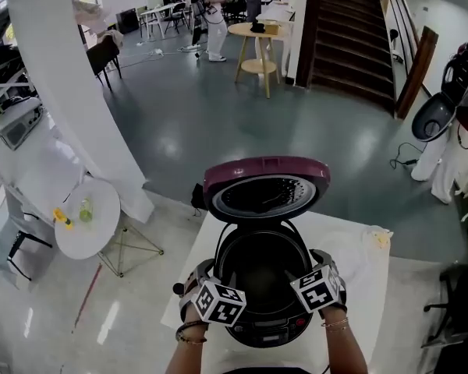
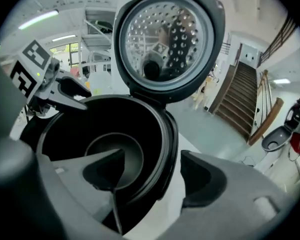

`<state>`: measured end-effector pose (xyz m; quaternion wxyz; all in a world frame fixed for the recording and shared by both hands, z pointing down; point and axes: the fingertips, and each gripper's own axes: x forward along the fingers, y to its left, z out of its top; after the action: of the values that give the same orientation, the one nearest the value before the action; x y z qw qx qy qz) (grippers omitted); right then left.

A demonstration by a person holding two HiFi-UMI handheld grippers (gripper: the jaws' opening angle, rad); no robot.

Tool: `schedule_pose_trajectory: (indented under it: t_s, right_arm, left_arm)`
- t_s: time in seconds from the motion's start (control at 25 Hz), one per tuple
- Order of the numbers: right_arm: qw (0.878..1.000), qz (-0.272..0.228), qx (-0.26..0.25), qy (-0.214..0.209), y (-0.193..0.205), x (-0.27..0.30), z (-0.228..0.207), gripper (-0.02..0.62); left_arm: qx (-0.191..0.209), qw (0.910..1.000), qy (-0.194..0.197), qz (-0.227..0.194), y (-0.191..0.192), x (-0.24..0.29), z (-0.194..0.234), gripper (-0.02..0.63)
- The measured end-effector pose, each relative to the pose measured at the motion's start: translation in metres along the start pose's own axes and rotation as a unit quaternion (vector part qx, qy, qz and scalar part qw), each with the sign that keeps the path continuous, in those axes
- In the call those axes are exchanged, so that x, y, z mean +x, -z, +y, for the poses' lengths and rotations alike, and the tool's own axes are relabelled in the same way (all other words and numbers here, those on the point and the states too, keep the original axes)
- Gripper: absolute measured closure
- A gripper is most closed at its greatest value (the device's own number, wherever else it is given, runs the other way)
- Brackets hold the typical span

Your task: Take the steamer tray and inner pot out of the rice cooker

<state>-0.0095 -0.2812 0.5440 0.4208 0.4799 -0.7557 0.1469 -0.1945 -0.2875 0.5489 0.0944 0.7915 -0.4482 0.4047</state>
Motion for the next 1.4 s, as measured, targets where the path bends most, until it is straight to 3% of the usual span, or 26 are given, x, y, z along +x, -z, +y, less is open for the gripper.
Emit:
schedule_pose_trajectory:
  t_s: [0.24,0.44,0.6,0.72,0.92,1.08,1.24,1.4]
  right_arm:
    - [0.994,0.086,-0.041,0.057,0.011,0.031,-0.014,0.259]
    - [0.983,0.128,-0.091,0.093,0.009,0.047,-0.030,0.263]
    - [0.982,0.137,-0.103,0.076,0.007,0.046,-0.026,0.349]
    - [0.987,0.116,-0.083,0.072,-0.004,0.034,-0.025,0.408]
    - [0.992,0.078,-0.069,0.074,-0.017,0.015,-0.019,0.447]
    - [0.996,0.016,-0.048,0.074,-0.039,-0.010,-0.013,0.541]
    - [0.995,-0.047,-0.025,0.085,-0.060,-0.037,-0.013,0.572]
    - [0.990,-0.104,-0.002,0.098,-0.069,-0.061,-0.012,0.583]
  left_arm:
    - [0.021,0.9997,0.004,0.013,-0.003,0.025,0.006,0.391]
    - [0.050,0.9986,-0.001,0.020,-0.010,0.038,0.010,0.391]
    - [0.056,0.9982,0.007,0.021,-0.011,0.038,0.012,0.394]
    - [0.046,0.9986,0.018,0.019,-0.011,0.035,0.014,0.400]
    - [0.037,0.9991,0.022,0.001,-0.020,0.022,0.020,0.414]
    - [0.014,0.9991,0.029,-0.029,-0.033,0.004,0.027,0.439]
    - [-0.001,0.9980,0.034,-0.053,-0.042,-0.018,0.028,0.503]
    - [-0.005,0.9965,0.029,-0.078,-0.052,-0.041,0.029,0.517]
